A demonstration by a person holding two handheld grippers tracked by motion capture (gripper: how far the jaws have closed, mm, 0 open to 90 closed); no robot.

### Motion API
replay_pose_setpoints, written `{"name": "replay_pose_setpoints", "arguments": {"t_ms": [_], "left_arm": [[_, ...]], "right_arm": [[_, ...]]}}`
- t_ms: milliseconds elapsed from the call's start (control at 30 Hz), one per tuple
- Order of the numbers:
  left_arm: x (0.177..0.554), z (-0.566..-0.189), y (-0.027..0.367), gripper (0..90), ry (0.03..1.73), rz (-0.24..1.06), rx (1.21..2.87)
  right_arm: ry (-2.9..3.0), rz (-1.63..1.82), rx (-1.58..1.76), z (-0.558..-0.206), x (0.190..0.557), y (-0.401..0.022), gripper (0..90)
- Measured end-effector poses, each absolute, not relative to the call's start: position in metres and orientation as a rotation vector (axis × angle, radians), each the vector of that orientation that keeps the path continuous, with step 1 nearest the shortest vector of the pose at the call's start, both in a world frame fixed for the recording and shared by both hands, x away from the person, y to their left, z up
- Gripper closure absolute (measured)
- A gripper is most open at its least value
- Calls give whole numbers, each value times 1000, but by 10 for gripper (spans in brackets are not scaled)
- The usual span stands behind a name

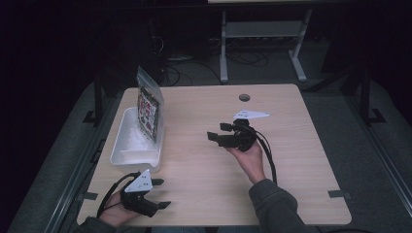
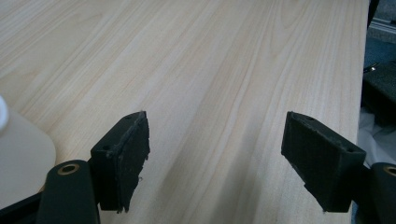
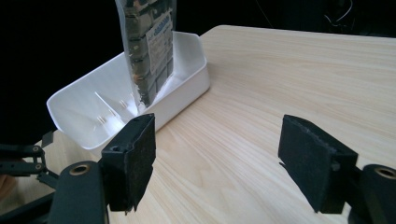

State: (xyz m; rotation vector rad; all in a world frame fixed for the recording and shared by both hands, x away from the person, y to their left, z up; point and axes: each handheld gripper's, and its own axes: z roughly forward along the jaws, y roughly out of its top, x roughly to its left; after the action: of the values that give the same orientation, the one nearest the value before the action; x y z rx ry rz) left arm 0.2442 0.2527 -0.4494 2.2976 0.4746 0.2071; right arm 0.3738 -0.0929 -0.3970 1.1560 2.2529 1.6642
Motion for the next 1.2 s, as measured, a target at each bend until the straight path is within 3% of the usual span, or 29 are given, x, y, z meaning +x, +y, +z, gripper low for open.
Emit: {"name": "replay_pose_setpoints", "arguments": {"t_ms": [1200], "left_arm": [[243, -449, 252, 223, 474, 210, 2279]], "right_arm": [[2251, 1622, 1262, -422, 331, -179, 248]]}}
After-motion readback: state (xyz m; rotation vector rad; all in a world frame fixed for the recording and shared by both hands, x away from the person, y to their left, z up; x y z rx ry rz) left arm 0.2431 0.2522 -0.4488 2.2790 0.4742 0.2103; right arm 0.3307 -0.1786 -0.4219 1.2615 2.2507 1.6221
